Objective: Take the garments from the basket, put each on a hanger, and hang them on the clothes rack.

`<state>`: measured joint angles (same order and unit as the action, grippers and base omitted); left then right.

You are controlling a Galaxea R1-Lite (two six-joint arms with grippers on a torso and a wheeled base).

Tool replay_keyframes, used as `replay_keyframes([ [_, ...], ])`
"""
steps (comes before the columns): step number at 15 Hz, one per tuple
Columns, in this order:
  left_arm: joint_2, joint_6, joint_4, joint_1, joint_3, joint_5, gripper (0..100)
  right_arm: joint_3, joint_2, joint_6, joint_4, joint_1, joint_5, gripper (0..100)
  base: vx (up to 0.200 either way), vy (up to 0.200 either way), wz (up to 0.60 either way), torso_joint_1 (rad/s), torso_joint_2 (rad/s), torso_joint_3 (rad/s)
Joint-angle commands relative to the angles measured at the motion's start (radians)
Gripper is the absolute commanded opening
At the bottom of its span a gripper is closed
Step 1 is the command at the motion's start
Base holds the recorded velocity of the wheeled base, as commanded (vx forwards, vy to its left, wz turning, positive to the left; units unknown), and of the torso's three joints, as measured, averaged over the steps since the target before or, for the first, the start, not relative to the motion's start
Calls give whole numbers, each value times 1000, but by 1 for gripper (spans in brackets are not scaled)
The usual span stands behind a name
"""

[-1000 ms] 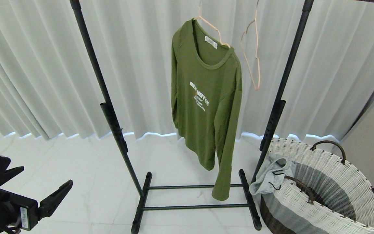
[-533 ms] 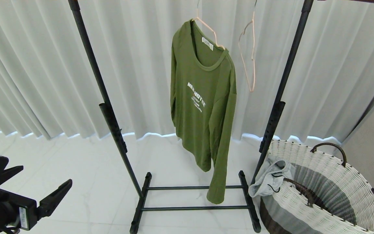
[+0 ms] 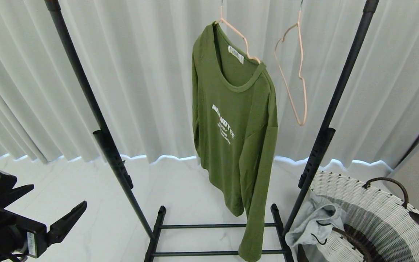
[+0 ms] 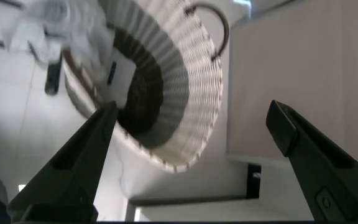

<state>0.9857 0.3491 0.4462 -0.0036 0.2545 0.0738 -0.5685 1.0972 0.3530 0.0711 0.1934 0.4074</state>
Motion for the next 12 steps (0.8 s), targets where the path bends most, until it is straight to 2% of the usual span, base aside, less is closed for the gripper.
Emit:
replay_keyframes([
  [1, 14, 1, 0, -4, 0, 0, 100, 39, 78, -9, -71, 0, -2, 100, 200, 0, 0, 2, 2, -2],
  [3, 17, 4, 0, -6, -3, 0, 100, 105, 158, -35, -208, 0, -73, 100, 200, 0, 0, 5, -5, -2],
  [7, 17, 5, 0, -6, -4, 0, 100, 133, 354, -63, -327, 1, -190, 100, 0, 0, 0, 0, 0, 0],
  [12, 19, 7, 0, -6, -11, -2, 100, 200, 628, -72, -556, 3, -211, 100, 0, 0, 0, 0, 0, 0],
])
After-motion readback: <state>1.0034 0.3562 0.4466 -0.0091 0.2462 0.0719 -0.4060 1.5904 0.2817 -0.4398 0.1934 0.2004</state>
